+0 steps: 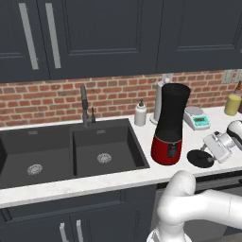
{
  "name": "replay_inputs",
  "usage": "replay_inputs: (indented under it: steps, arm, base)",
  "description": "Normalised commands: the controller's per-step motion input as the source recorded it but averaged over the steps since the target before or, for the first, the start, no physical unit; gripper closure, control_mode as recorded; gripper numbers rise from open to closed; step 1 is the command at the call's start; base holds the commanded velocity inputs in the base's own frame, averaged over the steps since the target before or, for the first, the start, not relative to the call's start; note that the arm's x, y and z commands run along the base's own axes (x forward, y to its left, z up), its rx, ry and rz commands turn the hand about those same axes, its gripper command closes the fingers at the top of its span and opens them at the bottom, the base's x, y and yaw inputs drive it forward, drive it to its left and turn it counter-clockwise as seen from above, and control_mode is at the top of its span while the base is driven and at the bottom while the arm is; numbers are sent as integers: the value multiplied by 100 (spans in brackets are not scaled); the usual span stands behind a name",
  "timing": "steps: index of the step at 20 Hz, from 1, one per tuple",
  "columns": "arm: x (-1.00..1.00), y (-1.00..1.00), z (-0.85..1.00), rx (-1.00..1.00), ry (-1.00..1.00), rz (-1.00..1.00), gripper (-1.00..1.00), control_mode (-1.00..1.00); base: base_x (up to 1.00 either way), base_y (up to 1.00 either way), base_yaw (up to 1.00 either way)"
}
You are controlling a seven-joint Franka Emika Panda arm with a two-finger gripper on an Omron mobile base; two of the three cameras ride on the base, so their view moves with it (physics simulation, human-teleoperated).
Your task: Close the lid blender by securely placing the lid on top.
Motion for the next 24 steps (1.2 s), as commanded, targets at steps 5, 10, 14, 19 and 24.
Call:
replay_inputs:
  steps: [5, 10, 14, 19, 24]
  arm:
    - [0, 9, 0, 0, 0, 0, -100, -100]
    - [0, 12, 0, 0, 0, 0, -100, -100]
    - [0, 7, 0, 0, 0, 0, -100, -100]
    - [0, 1, 0, 0, 0, 0, -100, -100]
    - [0, 6, 0, -1, 0, 0, 100, -100]
  base:
    - [0, 0, 0]
    - [0, 0, 0]
    - [0, 0, 0]
    - [0, 0, 0]
    - [0, 0, 0]
